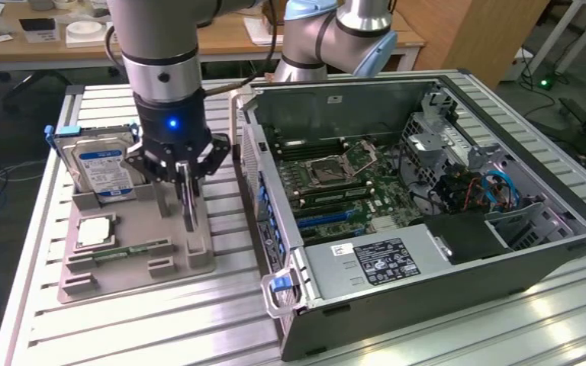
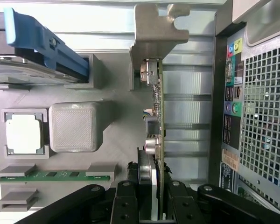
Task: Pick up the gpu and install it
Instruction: 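Pick up the gpu and move the gpu toward the slot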
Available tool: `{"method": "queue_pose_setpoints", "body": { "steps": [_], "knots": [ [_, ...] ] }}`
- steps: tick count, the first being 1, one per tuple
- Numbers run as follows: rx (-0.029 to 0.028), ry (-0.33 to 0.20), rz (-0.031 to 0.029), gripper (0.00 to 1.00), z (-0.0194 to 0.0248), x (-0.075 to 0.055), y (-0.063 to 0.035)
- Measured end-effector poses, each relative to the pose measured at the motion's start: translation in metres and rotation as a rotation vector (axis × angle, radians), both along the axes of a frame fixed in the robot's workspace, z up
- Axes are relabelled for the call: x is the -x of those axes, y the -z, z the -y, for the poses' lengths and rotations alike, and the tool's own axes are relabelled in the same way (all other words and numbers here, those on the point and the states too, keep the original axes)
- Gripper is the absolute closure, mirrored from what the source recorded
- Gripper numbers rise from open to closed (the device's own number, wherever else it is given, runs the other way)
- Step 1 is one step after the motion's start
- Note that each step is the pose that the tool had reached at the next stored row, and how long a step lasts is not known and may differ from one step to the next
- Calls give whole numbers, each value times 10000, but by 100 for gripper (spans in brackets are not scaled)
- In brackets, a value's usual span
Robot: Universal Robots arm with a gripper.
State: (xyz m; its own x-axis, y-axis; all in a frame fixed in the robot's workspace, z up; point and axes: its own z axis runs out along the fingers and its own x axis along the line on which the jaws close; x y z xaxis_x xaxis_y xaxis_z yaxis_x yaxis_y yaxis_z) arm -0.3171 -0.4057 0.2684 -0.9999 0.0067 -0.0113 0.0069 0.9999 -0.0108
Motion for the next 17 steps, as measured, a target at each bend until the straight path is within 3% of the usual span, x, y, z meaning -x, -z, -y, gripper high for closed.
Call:
{"method": "queue_pose_setpoints", "body": {
  "steps": [10, 17],
  "knots": [
    [0, 1, 1, 72, 0, 0, -171],
    [1, 1, 0, 72, 0, 0, -234]
  ]
}}
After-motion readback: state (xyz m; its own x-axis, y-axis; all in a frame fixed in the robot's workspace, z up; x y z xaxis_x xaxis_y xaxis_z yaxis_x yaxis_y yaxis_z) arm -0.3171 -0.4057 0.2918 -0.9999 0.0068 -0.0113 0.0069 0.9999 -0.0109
